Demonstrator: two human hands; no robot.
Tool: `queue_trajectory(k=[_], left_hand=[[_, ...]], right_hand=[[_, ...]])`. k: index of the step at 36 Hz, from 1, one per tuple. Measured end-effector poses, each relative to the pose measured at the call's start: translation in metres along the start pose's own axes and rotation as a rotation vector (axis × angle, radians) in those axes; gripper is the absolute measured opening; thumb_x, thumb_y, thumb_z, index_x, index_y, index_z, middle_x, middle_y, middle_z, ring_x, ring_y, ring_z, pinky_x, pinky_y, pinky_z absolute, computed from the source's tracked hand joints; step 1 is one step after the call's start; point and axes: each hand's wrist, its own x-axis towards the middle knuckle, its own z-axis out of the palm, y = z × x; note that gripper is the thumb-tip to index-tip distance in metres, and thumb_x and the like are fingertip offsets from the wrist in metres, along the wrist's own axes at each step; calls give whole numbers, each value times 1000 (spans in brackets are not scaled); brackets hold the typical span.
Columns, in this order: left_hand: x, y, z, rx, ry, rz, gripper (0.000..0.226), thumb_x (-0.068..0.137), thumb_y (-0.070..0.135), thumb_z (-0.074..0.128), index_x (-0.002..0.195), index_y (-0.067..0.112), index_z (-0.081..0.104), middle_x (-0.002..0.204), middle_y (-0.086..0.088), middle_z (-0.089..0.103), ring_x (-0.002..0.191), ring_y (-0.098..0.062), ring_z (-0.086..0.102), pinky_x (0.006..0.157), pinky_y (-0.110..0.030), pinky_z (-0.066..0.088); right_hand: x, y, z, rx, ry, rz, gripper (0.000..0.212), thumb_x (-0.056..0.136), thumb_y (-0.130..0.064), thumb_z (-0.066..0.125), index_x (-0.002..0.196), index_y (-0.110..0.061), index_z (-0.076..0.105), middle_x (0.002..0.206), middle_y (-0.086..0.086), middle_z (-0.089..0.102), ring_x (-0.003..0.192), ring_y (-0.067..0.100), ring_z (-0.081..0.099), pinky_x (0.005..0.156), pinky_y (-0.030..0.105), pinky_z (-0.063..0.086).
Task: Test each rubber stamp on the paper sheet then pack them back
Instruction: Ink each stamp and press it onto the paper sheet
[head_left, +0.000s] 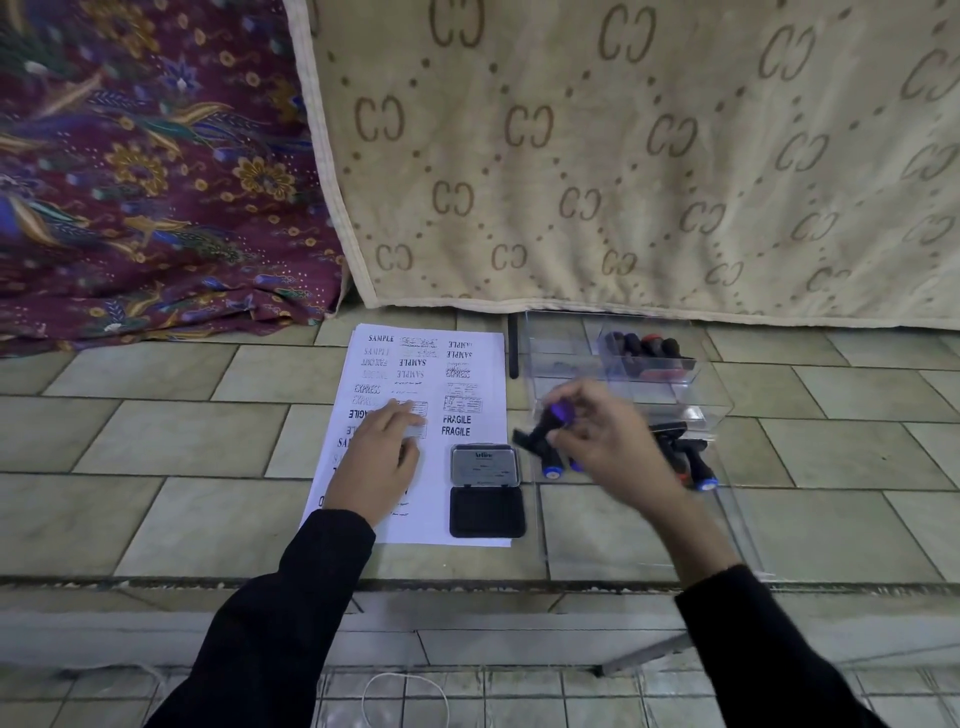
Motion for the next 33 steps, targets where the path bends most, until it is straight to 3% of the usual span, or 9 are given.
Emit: queue_trajectory(k=[3, 7, 11, 16, 22, 28, 33], left_hand=[[0, -1, 0, -2, -6, -1, 28, 95, 11, 46, 119, 15, 61, 141, 2, 46, 138, -12, 30, 114, -27, 25], [1, -1, 0, 5, -2, 4, 28, 94, 10, 48, 118, 14, 61, 139, 1, 48, 137, -13, 31, 113, -25, 24], [1, -1, 0, 9, 4, 7, 27, 94, 9, 48, 117, 13, 62, 138, 1, 49, 136, -14, 33, 112, -27, 26], [1, 0, 0, 17, 6, 16, 27, 96, 13, 49, 119, 12, 61, 139, 0, 49, 136, -14, 32, 111, -25, 25], [1, 0, -1, 12, 6, 16, 27, 97, 19, 50, 120, 12, 61, 140, 0, 48, 137, -13, 31, 112, -24, 24], [1, 0, 0, 10, 5, 18, 28, 97, 22, 50, 121, 11, 60, 141, 0, 48, 137, -14, 31, 113, -30, 26], [2, -1, 0, 12, 12, 21, 27, 96, 22, 52, 119, 10, 61, 140, -2, 49, 137, -16, 33, 113, -28, 25]], right_hand=[[-12, 7, 25, -91, -68, -58, 41, 76, 13, 64, 93, -25, 61, 98, 0, 63, 83, 22, 65, 80, 33, 55], [-21, 11, 40, -211, -138, -166, 35, 76, 10, 61, 98, -16, 63, 98, -1, 62, 86, 6, 58, 79, 21, 49], [-25, 11, 48, -229, -163, -184, 34, 77, 10, 58, 101, -13, 63, 103, -2, 64, 98, 11, 58, 87, 28, 49], [-27, 11, 56, -233, -181, -179, 37, 77, 10, 56, 103, -15, 63, 105, -6, 65, 96, -1, 55, 84, 14, 45], [-30, 13, 65, -295, -153, -181, 34, 77, 7, 59, 103, -14, 63, 102, -1, 64, 99, 7, 57, 87, 17, 46], [-32, 15, 70, -295, -116, -202, 18, 85, -14, 67, 102, -16, 66, 100, -4, 64, 95, 3, 56, 83, 18, 46], [-33, 15, 69, -255, -38, -169, 25, 85, -20, 68, 109, -25, 64, 104, -12, 63, 93, -1, 57, 82, 17, 47]])
